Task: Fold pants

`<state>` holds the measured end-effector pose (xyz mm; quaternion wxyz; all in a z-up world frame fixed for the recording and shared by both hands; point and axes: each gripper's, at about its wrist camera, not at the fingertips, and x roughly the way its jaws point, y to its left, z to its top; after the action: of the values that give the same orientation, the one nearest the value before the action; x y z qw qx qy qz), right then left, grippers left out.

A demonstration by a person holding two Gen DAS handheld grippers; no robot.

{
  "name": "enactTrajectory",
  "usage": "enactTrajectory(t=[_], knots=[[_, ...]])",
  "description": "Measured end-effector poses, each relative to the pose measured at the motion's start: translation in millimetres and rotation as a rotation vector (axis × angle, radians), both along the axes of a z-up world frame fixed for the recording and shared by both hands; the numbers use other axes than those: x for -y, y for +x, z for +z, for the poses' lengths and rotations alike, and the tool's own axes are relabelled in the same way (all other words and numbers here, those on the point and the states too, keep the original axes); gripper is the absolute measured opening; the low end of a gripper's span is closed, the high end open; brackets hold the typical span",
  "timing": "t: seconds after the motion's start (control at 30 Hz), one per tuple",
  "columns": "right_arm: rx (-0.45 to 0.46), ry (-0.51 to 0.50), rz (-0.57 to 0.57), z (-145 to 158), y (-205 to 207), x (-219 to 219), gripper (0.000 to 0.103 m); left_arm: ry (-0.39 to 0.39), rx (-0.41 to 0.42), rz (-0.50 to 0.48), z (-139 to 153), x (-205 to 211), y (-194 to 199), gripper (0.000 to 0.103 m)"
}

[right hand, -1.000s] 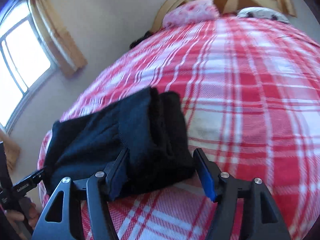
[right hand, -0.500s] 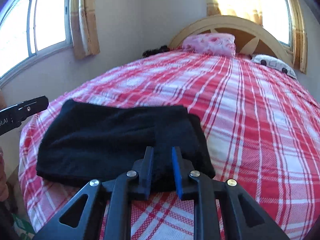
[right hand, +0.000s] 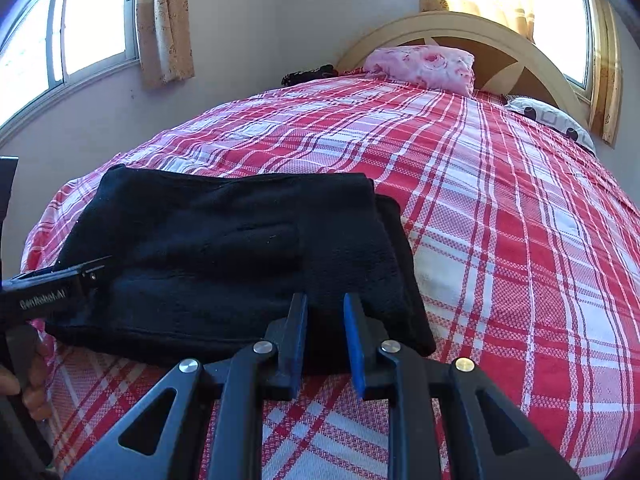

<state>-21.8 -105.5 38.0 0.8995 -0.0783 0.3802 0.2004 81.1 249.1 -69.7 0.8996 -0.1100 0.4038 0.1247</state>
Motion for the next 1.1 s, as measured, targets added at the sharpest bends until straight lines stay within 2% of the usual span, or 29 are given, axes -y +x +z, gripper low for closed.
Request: enactTrajectory(t=[0.13, 0.2, 0.3, 0.37, 0.5, 0.57, 0.67, 0.8, 0.93, 1.1], knots=[[0.004, 0.006, 0.001, 0, -1, 1, 0.022, -0.032, -0.004, 0.002, 2, -4, -1, 0.103], [0.008, 0.006, 0.008, 0, -2, 0, 0.026, 0.002, 0.004, 0.000, 11, 0, -9, 0.103], [0.009, 0.015, 0.026, 0, -3, 0, 0.036, 0.128, 0.022, -0.026, 25, 16, -21, 0.103], [0.010, 0.018, 0.046, 1, -5, -2, 0.049, 0.188, 0.037, -0.042, 31, 25, -30, 0.103], [0.024, -0.031, 0.058, 5, -18, -9, 0.060, 0.200, 0.055, -0.070, 37, 36, -48, 0.103], [0.020, -0.058, 0.048, 7, -29, -12, 0.072, 0.197, 0.055, -0.072, 39, 38, -52, 0.103], [-0.021, -0.050, 0.035, 6, -45, -9, 0.073, 0.195, 0.061, -0.080, 41, 42, -58, 0.103], [-0.080, 0.019, -0.018, 8, -62, 10, 0.073, 0.212, 0.064, -0.091, 43, 50, -65, 0.103], [-0.083, 0.087, -0.067, 17, -70, 27, 0.073, 0.211, 0.057, -0.098, 41, 57, -68, 0.103], [-0.069, 0.111, -0.094, 29, -76, 37, 0.073, 0.215, 0.038, -0.122, 38, 67, -69, 0.103]])
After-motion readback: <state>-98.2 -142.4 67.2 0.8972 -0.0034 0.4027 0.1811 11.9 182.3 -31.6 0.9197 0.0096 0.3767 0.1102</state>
